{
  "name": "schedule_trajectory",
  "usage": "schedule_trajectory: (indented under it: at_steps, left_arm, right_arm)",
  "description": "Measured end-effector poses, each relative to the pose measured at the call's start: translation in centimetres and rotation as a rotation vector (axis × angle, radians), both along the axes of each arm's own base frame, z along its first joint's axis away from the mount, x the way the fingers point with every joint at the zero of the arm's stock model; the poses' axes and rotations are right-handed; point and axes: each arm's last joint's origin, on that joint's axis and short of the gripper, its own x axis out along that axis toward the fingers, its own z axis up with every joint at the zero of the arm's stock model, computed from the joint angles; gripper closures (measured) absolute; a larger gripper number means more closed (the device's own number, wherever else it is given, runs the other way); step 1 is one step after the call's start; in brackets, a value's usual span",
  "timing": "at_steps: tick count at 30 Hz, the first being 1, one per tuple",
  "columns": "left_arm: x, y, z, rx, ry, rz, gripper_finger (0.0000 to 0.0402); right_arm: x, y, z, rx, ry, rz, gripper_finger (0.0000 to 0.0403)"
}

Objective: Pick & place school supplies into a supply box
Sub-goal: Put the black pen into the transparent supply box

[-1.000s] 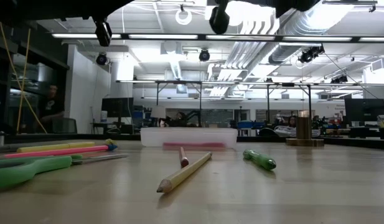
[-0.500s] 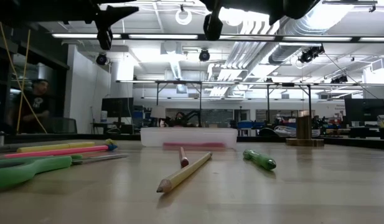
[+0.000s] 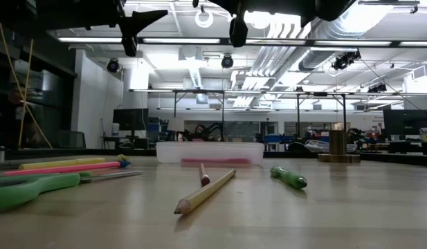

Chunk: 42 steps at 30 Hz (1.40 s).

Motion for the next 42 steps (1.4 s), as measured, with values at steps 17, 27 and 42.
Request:
schedule_trajectory:
  at_steps: [17, 27, 42]
  left_arm:
    - [5.3, 0.0, 2.1, 0.047, 0.113, -0.075, 0.0196]
    - [6.6, 0.1, 2.1, 0.044, 0.144, -0.076, 0.0199]
    - [6.9, 0.1, 2.0, 0.045, 0.164, -0.076, 0.0285]
  right_arm:
    - [0.0, 0.0, 0.1, 0.000, -0.011, -0.007, 0.0400]
    - [0.0, 0.0, 0.1, 0.006, -0.010, -0.004, 0.0400]
    - [0.0, 0.0, 0.0, 0.005, 0.005, -0.003, 0.0398]
